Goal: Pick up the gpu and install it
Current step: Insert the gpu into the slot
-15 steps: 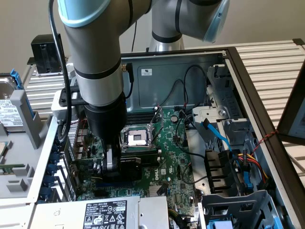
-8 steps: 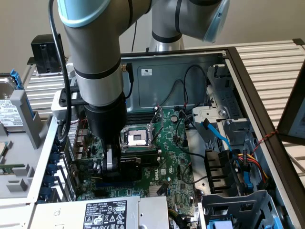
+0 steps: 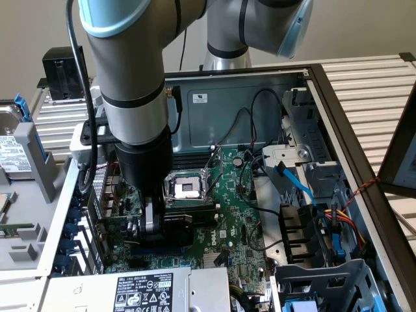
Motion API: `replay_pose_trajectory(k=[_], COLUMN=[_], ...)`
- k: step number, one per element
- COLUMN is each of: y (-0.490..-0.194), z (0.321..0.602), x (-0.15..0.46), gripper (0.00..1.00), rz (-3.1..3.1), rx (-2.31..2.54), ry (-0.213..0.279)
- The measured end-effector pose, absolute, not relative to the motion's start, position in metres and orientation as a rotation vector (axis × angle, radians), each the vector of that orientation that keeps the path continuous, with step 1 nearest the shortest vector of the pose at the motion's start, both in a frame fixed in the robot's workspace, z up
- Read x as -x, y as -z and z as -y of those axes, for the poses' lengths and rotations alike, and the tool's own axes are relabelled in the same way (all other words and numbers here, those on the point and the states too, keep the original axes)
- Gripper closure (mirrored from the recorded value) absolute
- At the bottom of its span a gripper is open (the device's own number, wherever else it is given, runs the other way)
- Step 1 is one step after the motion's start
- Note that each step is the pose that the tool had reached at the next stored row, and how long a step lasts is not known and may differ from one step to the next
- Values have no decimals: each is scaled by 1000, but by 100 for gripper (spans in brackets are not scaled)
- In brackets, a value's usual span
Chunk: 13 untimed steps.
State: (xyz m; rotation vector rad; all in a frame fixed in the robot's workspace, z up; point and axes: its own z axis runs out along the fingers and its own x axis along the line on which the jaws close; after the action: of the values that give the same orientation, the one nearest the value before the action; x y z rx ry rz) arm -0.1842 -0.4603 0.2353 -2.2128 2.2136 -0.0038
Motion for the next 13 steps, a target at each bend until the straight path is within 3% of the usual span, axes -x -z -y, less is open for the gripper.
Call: replay_pose_trajectory(k=[13], y=[-235], z=[460], x=[184], gripper=[72], rz=[-2213], rx=[2213], ry=[4])
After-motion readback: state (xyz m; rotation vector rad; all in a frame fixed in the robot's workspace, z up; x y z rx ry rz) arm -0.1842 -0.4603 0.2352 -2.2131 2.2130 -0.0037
